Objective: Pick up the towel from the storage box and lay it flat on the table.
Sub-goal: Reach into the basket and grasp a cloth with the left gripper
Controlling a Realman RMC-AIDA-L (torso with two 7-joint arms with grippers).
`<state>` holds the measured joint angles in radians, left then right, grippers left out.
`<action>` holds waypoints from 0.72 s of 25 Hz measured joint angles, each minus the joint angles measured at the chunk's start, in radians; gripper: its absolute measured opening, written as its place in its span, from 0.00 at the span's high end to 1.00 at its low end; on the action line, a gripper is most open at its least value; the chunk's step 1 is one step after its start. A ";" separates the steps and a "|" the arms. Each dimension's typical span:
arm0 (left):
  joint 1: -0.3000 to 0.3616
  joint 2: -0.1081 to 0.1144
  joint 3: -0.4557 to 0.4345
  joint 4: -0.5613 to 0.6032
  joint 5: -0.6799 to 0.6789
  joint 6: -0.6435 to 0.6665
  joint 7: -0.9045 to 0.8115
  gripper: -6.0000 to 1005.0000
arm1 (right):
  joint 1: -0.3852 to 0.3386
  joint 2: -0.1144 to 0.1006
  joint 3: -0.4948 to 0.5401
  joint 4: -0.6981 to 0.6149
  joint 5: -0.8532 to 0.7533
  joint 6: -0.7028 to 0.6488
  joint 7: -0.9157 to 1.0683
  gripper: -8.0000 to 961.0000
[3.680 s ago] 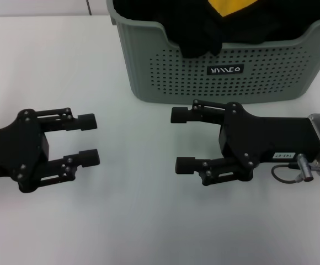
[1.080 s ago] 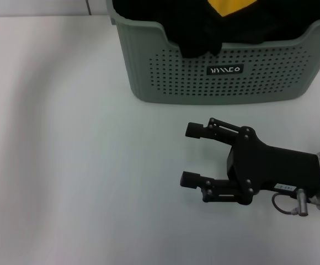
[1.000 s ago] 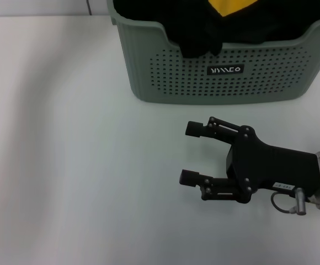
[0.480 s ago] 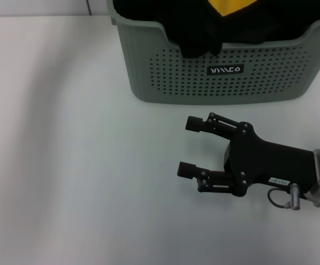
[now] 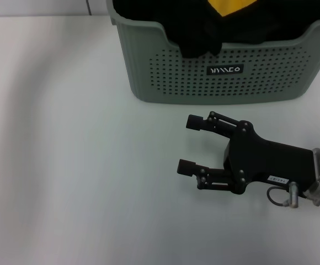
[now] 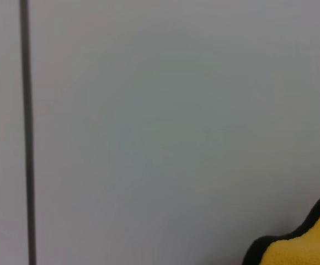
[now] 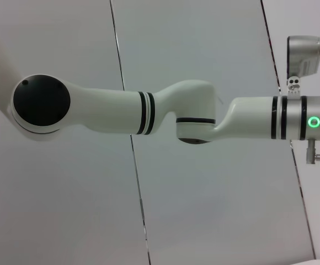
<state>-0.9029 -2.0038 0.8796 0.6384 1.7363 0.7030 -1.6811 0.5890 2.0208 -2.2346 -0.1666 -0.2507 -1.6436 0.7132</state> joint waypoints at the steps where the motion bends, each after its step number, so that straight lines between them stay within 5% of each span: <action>1: 0.001 0.001 0.000 -0.002 -0.001 -0.001 0.001 0.45 | 0.000 0.000 0.000 0.000 0.000 0.001 0.000 0.12; 18: -0.054 -0.019 0.012 -0.050 0.023 -0.019 0.015 0.45 | -0.028 0.004 0.000 -0.016 0.000 0.004 0.007 0.12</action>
<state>-0.9565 -2.0225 0.8912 0.5885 1.7593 0.6840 -1.6659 0.5610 2.0250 -2.2350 -0.1823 -0.2503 -1.6396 0.7200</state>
